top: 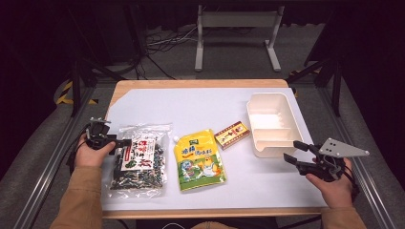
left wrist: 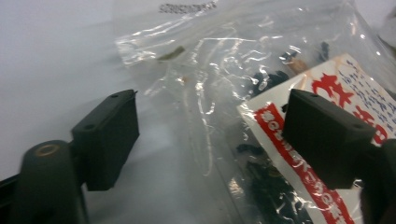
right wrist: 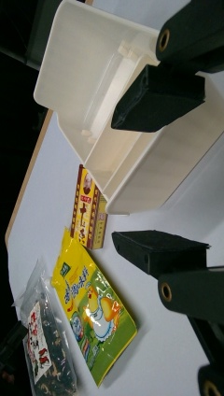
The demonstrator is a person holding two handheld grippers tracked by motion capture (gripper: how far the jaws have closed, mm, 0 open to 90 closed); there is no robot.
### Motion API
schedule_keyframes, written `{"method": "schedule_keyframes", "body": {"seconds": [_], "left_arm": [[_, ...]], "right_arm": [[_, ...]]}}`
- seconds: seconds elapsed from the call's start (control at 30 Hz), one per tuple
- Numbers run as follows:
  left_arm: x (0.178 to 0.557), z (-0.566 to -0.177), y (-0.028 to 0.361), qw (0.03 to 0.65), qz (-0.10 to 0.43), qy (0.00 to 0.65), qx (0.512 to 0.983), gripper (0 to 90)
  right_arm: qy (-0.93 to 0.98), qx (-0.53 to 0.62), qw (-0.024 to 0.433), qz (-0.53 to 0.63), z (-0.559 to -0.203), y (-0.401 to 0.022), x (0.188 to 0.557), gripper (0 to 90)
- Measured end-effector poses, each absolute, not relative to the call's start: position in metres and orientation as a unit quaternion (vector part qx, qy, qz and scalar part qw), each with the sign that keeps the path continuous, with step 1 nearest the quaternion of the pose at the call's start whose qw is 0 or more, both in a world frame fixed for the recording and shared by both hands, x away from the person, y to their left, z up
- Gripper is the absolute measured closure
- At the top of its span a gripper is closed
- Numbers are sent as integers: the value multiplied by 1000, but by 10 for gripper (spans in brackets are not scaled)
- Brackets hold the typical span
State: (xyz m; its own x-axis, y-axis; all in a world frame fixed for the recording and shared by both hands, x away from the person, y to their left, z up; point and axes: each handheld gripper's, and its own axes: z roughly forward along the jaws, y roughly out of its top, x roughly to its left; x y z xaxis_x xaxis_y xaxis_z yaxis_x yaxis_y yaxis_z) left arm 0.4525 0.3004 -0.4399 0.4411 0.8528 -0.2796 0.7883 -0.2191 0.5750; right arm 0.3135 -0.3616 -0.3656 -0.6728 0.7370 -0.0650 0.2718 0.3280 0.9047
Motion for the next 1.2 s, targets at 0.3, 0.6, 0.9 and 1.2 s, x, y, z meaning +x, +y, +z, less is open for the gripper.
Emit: {"method": "schedule_keyframes", "body": {"seconds": [0.3,0.6,0.9,1.2], "left_arm": [[451,-441,291,317,50,531,784,127],[444,-437,283,301,70,521,796,496],[441,-437,278,287,103,538,786,731],[441,-436,280,318,85,540,775,868]], "right_arm": [[783,321,237,476,-367,-360,314,389],[786,321,236,473,-368,-358,315,389],[787,320,234,473,-368,-357,315,389],[788,320,234,471,-368,-357,315,390]]}}
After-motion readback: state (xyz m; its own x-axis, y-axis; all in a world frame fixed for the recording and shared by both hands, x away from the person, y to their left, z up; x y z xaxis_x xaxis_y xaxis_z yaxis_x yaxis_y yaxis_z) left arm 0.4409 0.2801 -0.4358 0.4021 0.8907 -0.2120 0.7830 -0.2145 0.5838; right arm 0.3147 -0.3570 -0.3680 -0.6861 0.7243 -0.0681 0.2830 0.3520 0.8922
